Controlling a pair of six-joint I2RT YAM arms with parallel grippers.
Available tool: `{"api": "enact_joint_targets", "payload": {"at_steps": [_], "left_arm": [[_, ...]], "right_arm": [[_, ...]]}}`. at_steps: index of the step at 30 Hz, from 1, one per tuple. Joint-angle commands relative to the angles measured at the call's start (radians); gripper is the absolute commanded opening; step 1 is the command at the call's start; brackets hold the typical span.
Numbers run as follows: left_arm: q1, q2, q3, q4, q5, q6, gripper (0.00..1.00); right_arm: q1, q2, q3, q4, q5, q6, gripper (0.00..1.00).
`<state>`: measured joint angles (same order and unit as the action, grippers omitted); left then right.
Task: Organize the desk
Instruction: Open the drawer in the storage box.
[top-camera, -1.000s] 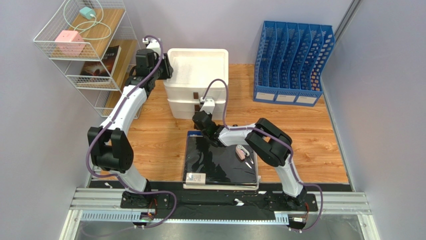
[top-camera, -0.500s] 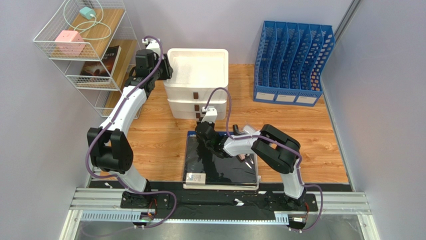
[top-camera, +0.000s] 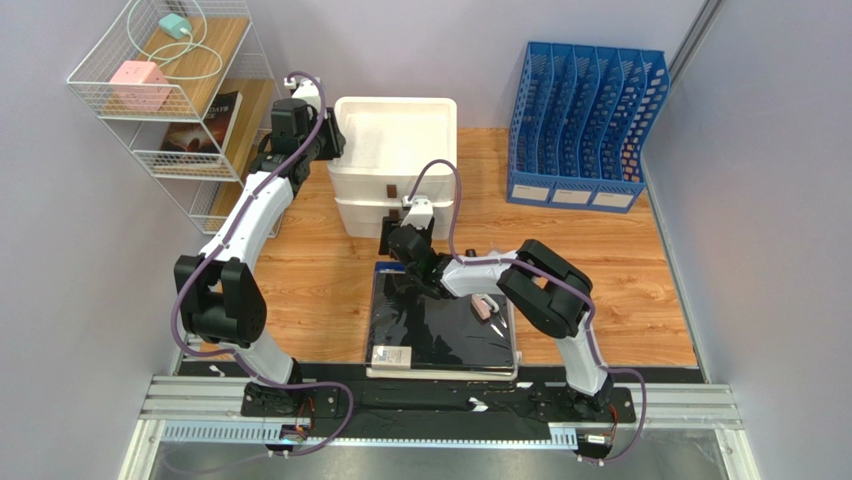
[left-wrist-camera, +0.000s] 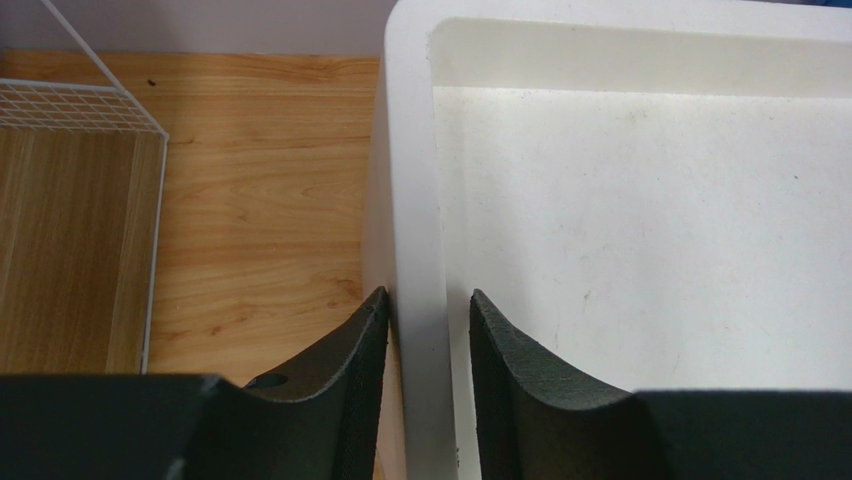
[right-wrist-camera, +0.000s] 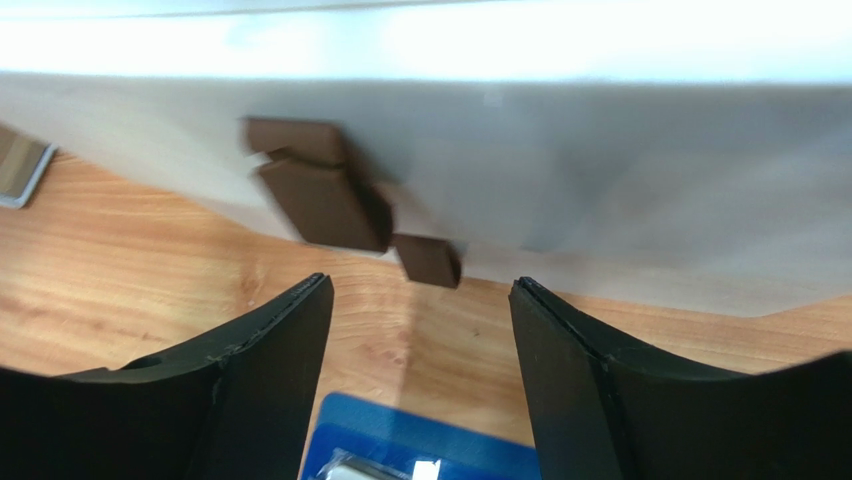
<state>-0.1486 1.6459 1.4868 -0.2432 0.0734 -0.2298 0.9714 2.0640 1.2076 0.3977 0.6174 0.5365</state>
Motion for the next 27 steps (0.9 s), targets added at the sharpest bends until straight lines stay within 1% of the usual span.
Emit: {"api": "enact_joint_targets", "payload": {"at_steps": [1,5,8,12,20,23,24,26,27], "left_arm": [[-0.029,-0.006,-0.026,-0.103,0.066,-0.016,0.38],[-0.029,-0.008,-0.033,-0.099,0.081,-0.02,0.33],[-0.031,-0.011,-0.037,-0.1,0.083,-0.022,0.3],[-0.031,-0.023,-0.048,-0.099,0.095,-0.022,0.3],[-0.031,-0.052,-0.082,-0.096,0.114,-0.028,0.29],[-0.032,-0.061,-0.097,-0.088,0.123,-0.032,0.29],[-0.037,-0.066,-0.1,-0.088,0.123,-0.032,0.29],[-0.039,-0.073,-0.109,-0.09,0.124,-0.031,0.29],[-0.039,-0.081,-0.115,-0.088,0.126,-0.031,0.29]], "right_arm": [[-0.022,0.031,0.036,0.01,-0.018,0.048,0.7],[-0.02,0.048,0.047,0.006,-0.019,0.068,0.68],[-0.023,0.059,0.05,0.01,-0.012,0.088,0.64],[-0.025,0.076,0.07,0.012,-0.013,0.097,0.55],[-0.023,0.051,0.06,0.009,0.03,0.099,0.49],[-0.023,0.05,0.061,0.012,0.03,0.106,0.46],[-0.025,0.051,0.06,0.015,0.03,0.114,0.43],[-0.023,0.053,0.056,0.023,0.033,0.125,0.41],[-0.023,0.054,0.055,0.024,0.035,0.128,0.38]]}}
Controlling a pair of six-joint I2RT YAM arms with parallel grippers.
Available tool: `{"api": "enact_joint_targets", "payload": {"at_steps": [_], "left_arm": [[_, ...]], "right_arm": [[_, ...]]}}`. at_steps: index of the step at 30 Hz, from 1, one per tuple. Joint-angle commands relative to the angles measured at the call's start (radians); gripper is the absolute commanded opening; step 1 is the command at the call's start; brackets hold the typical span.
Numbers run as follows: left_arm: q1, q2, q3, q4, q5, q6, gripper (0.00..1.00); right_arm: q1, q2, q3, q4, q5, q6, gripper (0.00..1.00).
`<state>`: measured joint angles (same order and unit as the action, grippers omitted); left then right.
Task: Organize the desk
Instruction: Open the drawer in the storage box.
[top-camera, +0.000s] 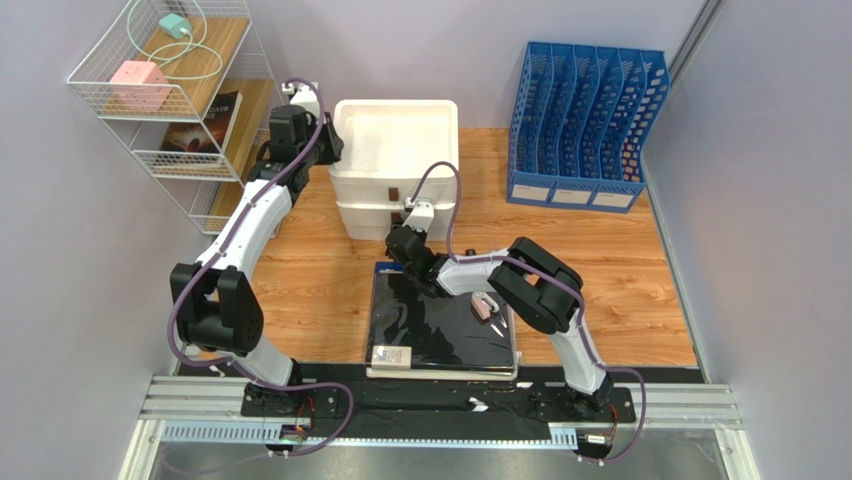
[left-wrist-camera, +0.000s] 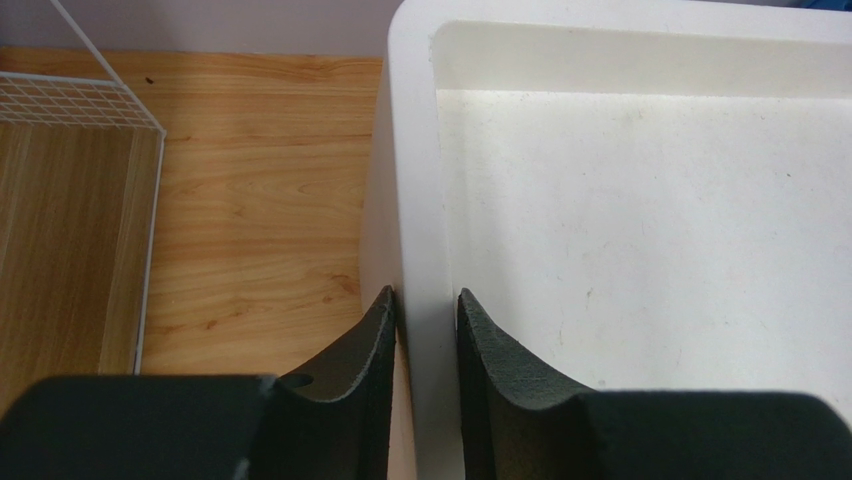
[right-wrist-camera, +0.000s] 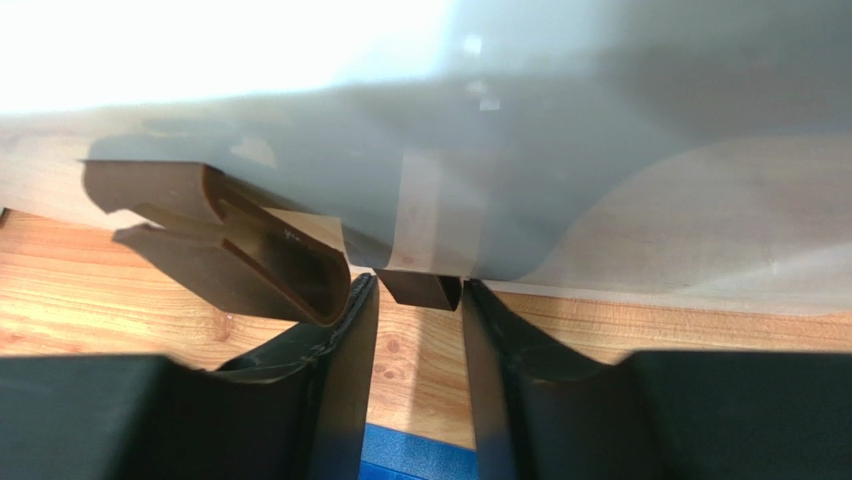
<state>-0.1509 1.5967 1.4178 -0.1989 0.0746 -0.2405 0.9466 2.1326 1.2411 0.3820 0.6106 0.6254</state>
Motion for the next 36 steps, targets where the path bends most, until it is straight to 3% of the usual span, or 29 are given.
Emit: {"api": "enact_joint_targets", "payload": {"at_steps": [1,5,12,25,32,36], "left_arm": [[-0.036,-0.037,-0.051,-0.134,0.126,-0.02,0.29],[-0.041,-0.058,-0.074,-0.125,0.131,-0.02,0.29],[-0.042,-0.041,-0.071,-0.122,0.111,-0.02,0.3],[-0.042,0.022,-0.045,-0.108,0.073,-0.026,0.3],[-0.042,0.029,-0.043,-0.096,0.062,-0.034,0.3],[-0.042,0.037,-0.039,-0.093,0.053,-0.034,0.3]], "right_arm": [[0.0,-0.014,0.021,0.041,0.044,0.043,0.37],[0.001,-0.011,0.018,0.055,0.044,0.054,0.28],[0.006,-0.034,-0.028,0.089,0.041,0.066,0.0],[0.035,-0.128,-0.179,0.187,0.035,0.071,0.0],[0.035,-0.138,-0.346,0.469,-0.052,0.195,0.0],[0.038,-0.134,-0.385,0.528,-0.116,0.261,0.0]]}}
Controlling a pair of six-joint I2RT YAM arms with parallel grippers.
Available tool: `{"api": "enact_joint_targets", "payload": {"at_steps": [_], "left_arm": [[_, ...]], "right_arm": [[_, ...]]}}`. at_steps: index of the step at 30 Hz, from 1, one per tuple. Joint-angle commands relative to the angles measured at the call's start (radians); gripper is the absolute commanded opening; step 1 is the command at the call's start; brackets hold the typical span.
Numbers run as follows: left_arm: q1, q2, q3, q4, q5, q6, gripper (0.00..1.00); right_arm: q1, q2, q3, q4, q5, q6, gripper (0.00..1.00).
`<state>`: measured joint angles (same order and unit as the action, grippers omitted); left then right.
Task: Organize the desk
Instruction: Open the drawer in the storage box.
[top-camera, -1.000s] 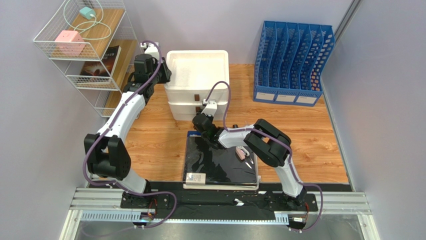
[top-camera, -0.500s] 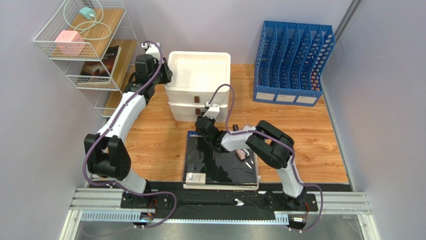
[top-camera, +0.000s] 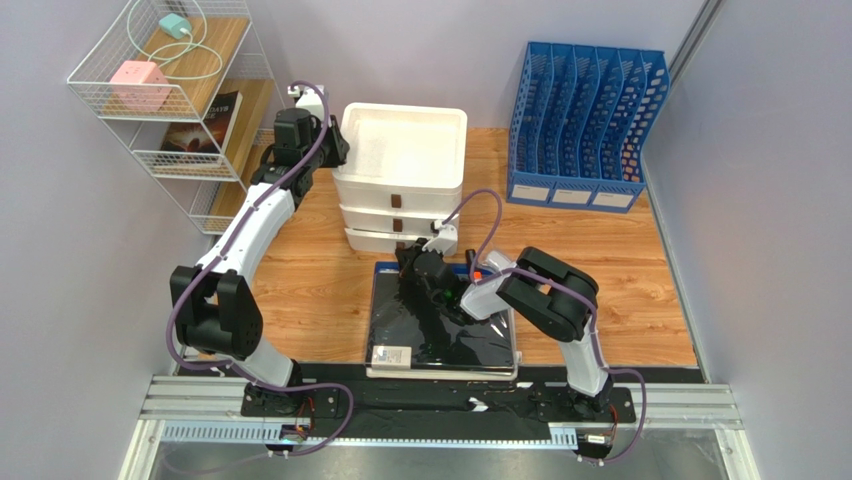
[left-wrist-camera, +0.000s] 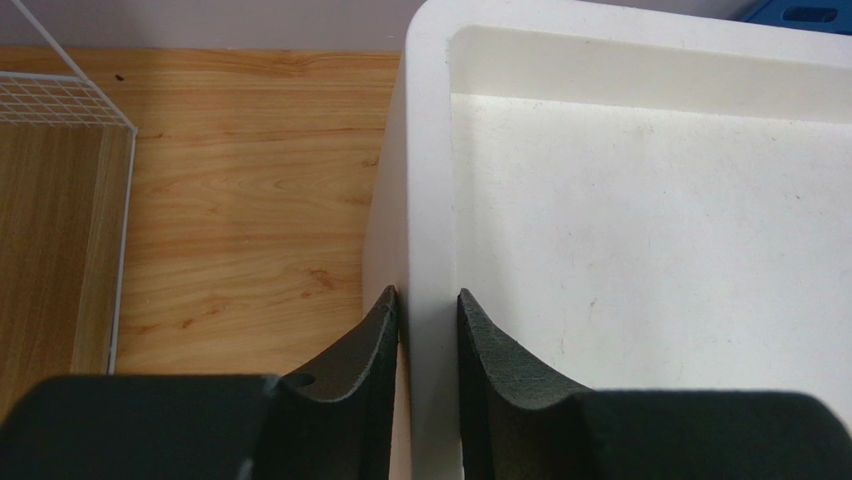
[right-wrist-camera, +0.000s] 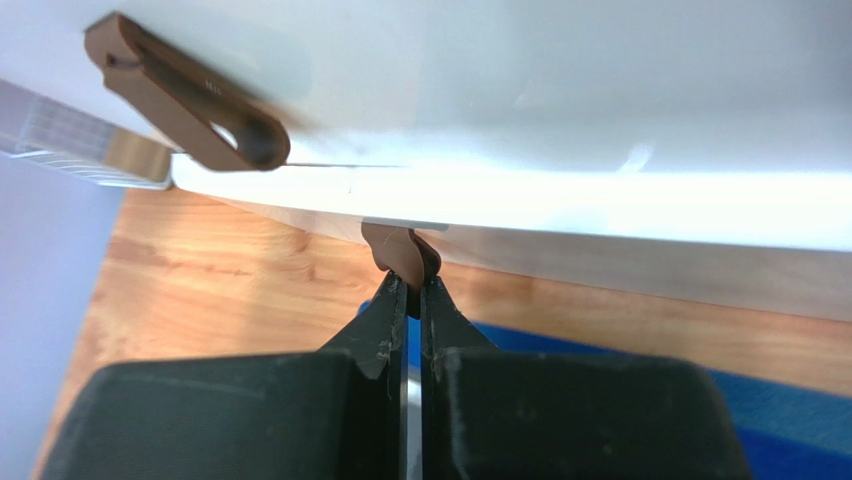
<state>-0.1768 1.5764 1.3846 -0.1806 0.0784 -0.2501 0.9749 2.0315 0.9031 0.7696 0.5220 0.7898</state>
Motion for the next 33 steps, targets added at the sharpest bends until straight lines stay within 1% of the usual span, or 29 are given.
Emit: {"api": "enact_joint_targets", "payload": {"at_steps": [1,6,12,16,19,20,22,23,24,26,27,28,30,33], "left_arm": [[-0.018,0.057,-0.002,-0.112,0.046,-0.023,0.3],[-0.016,0.066,0.007,-0.112,0.038,-0.023,0.3],[-0.016,0.092,0.04,-0.117,0.031,-0.028,0.3],[-0.016,0.114,0.071,-0.125,0.021,-0.026,0.3],[-0.016,0.131,0.088,-0.128,0.014,-0.028,0.3],[-0.016,0.14,0.093,-0.128,0.012,-0.028,0.3],[-0.016,0.149,0.106,-0.131,0.008,-0.028,0.3],[-0.016,0.16,0.111,-0.131,0.004,-0.028,0.3],[-0.018,0.163,0.117,-0.134,0.003,-0.028,0.3],[-0.016,0.172,0.129,-0.14,0.0,-0.025,0.3],[-0.016,0.171,0.131,-0.141,0.001,-0.025,0.3],[-0.016,0.171,0.131,-0.14,0.001,-0.025,0.3],[-0.016,0.171,0.131,-0.14,0.004,-0.026,0.3],[-0.016,0.165,0.126,-0.143,0.006,-0.025,0.3]], "right_arm": [[0.015,-0.034,-0.056,0.145,-0.034,0.103,0.0],[0.042,-0.06,-0.107,0.177,-0.054,0.121,0.0],[0.099,-0.112,-0.133,0.116,-0.037,0.118,0.0],[0.125,-0.175,-0.139,0.042,-0.034,0.108,0.0],[0.131,-0.22,-0.116,-0.077,-0.04,0.085,0.0],[0.13,-0.255,-0.096,-0.148,-0.042,0.075,0.0],[0.131,-0.298,-0.072,-0.226,-0.047,0.04,0.05],[0.131,-0.344,-0.057,-0.324,-0.047,0.032,0.11],[0.131,-0.365,-0.02,-0.381,-0.036,0.028,0.21],[0.131,-0.405,0.006,-0.491,-0.025,-0.015,0.33],[0.131,-0.439,0.028,-0.516,0.004,-0.03,0.4],[0.131,-0.456,0.036,-0.535,0.019,-0.065,0.41],[0.131,-0.488,0.066,-0.581,0.074,-0.095,0.4],[0.116,-0.484,0.109,-0.65,0.11,-0.136,0.4]]}}
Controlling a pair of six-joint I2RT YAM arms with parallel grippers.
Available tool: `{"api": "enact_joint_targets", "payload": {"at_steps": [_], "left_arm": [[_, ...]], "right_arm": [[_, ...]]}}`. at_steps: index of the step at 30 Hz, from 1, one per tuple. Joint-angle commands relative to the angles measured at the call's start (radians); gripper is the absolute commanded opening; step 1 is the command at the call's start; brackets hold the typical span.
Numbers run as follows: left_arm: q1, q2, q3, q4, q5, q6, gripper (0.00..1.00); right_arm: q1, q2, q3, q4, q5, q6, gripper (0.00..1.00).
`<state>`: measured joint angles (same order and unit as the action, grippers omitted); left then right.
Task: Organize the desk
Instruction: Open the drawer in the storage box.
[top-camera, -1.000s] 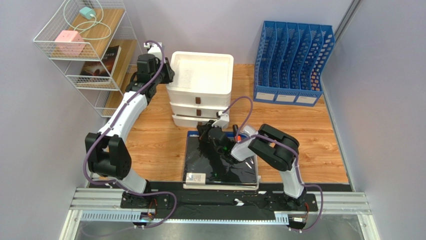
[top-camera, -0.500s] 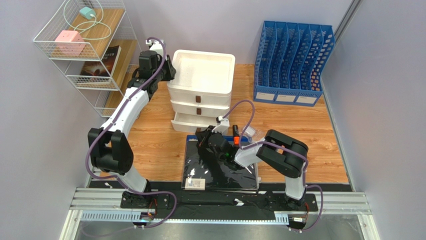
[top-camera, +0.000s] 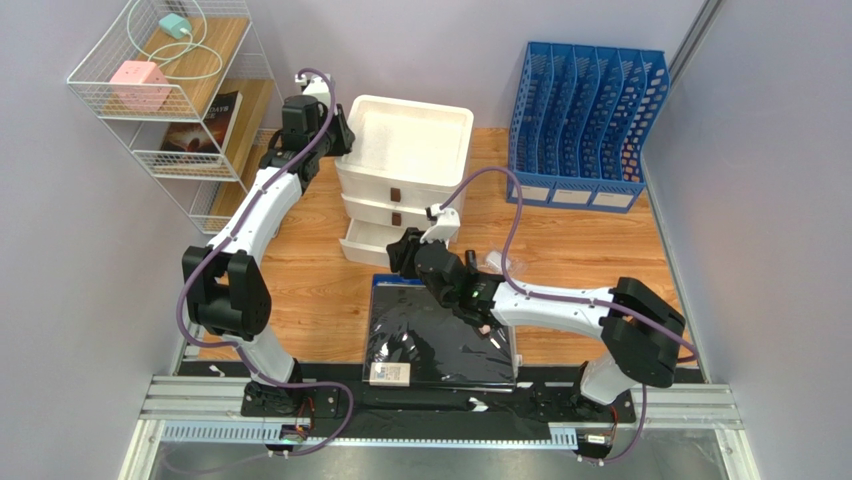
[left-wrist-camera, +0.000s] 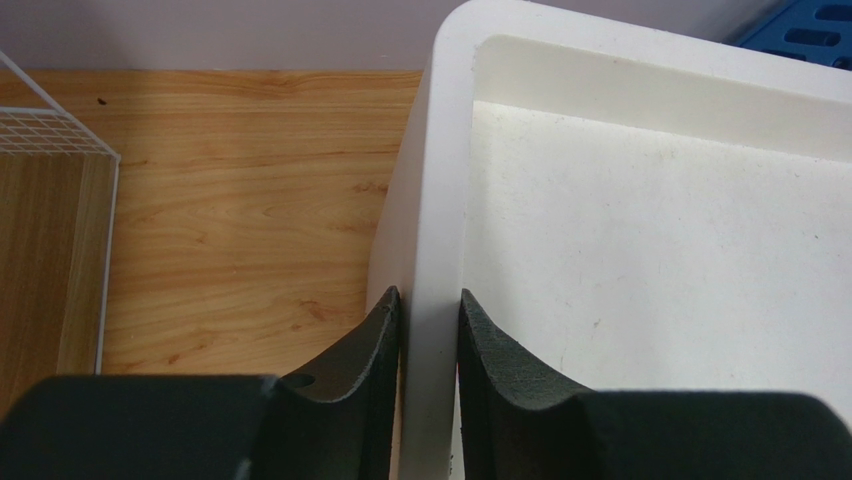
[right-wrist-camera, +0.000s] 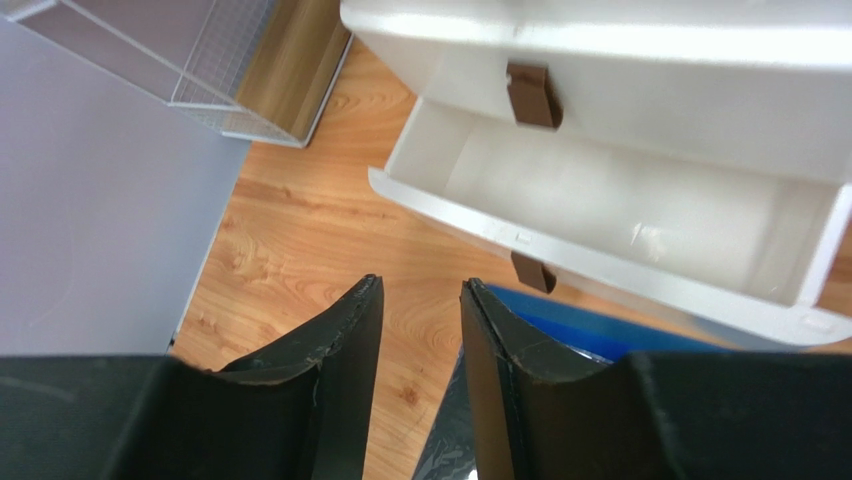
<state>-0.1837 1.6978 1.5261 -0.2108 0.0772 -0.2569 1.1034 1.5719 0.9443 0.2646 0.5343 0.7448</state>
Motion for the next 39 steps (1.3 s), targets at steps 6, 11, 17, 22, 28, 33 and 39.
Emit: {"api": "enact_joint_targets", "payload": {"at_steps": [6,11,17,22,28,33,39], "left_arm": [[-0.01,0.026,-0.027,-0.113,0.012,-0.016,0.3],[-0.01,0.013,-0.038,-0.107,0.016,-0.013,0.3],[-0.01,0.016,-0.043,-0.098,0.013,-0.01,0.3],[-0.01,0.025,-0.04,-0.098,0.01,-0.007,0.3],[-0.01,0.023,-0.043,-0.091,0.004,0.002,0.3],[-0.01,-0.001,-0.027,-0.136,-0.008,0.028,0.33],[-0.01,-0.105,-0.017,-0.225,0.067,0.073,0.54]], "right_arm": [[-0.115,0.048,0.105,-0.197,0.09,-0.082,0.37],[-0.218,0.108,0.142,-0.242,0.036,-0.073,0.32],[-0.306,0.18,0.209,-0.26,-0.002,-0.099,0.31],[-0.385,0.261,0.344,-0.326,-0.068,-0.127,0.3],[-0.419,0.352,0.488,-0.412,-0.088,-0.166,0.29],[-0.416,0.219,0.352,-0.421,-0.028,-0.119,0.51],[-0.358,0.031,0.102,-0.442,0.028,-0.042,0.59]]}}
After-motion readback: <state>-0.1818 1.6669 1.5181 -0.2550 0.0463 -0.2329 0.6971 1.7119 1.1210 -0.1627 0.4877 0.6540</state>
